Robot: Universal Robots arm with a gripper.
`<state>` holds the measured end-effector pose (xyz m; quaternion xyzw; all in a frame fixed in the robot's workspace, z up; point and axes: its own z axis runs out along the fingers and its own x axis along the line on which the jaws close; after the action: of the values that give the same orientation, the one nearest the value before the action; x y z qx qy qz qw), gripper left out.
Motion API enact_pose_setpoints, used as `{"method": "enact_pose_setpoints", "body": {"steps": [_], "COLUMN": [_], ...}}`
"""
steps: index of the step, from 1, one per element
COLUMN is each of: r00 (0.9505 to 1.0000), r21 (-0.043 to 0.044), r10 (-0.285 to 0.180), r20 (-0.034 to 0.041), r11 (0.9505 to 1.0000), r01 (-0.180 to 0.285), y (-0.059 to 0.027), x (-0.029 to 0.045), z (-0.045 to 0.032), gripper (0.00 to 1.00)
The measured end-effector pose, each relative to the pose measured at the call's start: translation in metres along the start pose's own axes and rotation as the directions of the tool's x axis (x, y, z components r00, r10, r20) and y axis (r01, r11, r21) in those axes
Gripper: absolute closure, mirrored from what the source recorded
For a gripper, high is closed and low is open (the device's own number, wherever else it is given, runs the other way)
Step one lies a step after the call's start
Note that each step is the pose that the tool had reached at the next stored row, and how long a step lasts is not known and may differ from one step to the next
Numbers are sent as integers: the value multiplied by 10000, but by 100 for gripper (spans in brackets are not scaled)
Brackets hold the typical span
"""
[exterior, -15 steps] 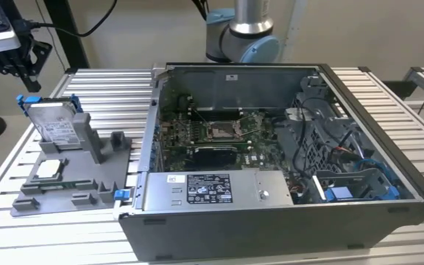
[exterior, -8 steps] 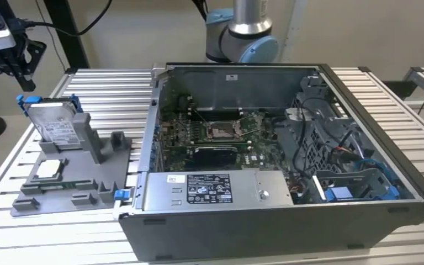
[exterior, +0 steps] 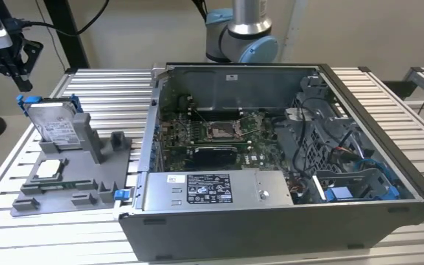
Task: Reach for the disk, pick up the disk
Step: 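Reach for the disk, then pick up the disk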
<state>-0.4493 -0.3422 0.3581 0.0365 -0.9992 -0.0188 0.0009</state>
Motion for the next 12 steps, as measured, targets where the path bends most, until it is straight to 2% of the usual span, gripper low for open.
{"method": "enact_pose_setpoints", "body": {"steps": [12], "r00": [10000], "r21": [1], "r10": [-7], "r20": [0], "r11": [10000], "r01": [7], "y": [0], "x": [0], "z": [0], "gripper": [100]}}
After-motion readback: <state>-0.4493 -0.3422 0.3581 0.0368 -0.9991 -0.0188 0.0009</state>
